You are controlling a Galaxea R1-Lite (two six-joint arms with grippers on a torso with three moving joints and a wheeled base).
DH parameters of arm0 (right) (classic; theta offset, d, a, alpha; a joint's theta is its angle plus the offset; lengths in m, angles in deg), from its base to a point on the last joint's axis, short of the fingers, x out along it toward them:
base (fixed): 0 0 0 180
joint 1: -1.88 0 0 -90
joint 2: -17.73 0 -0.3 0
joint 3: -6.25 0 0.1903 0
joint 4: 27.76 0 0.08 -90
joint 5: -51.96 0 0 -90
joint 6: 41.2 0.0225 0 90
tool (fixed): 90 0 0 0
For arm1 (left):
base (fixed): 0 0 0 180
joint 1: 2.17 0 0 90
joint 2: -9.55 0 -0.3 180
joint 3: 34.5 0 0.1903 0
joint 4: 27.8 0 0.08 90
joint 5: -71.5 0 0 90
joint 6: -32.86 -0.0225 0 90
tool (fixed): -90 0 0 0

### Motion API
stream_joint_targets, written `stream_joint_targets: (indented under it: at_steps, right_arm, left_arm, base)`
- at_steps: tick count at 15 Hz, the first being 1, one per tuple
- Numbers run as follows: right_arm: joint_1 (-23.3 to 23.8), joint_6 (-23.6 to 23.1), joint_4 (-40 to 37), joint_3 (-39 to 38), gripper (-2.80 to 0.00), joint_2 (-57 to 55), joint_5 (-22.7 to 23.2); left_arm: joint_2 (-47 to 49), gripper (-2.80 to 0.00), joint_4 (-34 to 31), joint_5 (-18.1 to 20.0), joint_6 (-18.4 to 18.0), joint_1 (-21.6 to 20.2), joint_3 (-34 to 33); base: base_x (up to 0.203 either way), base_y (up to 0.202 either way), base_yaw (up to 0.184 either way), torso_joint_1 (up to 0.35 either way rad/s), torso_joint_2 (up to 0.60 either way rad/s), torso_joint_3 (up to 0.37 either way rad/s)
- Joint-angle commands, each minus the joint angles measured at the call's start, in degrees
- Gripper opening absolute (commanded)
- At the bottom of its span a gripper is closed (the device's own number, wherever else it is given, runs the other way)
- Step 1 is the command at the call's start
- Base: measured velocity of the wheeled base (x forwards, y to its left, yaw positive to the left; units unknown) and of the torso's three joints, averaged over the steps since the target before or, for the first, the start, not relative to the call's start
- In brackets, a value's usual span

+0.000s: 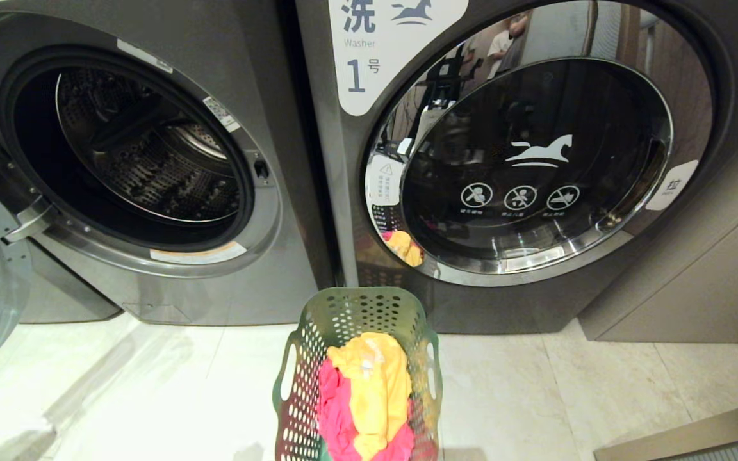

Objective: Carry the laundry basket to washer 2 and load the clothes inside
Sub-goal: Open the lid of the washing machine

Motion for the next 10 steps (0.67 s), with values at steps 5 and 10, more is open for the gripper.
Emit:
stream_joint_targets:
  at_steps: [5, 10]
  right_arm:
    - [0.0, 0.0, 0.0, 0.0, -2.80, 0.0, 0.0]
    - [0.0, 0.0, 0.0, 0.0, -2.80, 0.0, 0.0]
  left_arm:
    - [-25.6, -2.80, -10.6, 3.1, -0.9, 0.2, -6.0]
    - [-35.4, -2.80, -14.5, -1.0, -1.4, 0.2, -6.4]
  base:
    - [0.000, 0.000, 0.000, 0.000, 0.00, 0.000]
    - [0.000, 0.000, 0.000, 0.000, 0.00, 0.000]
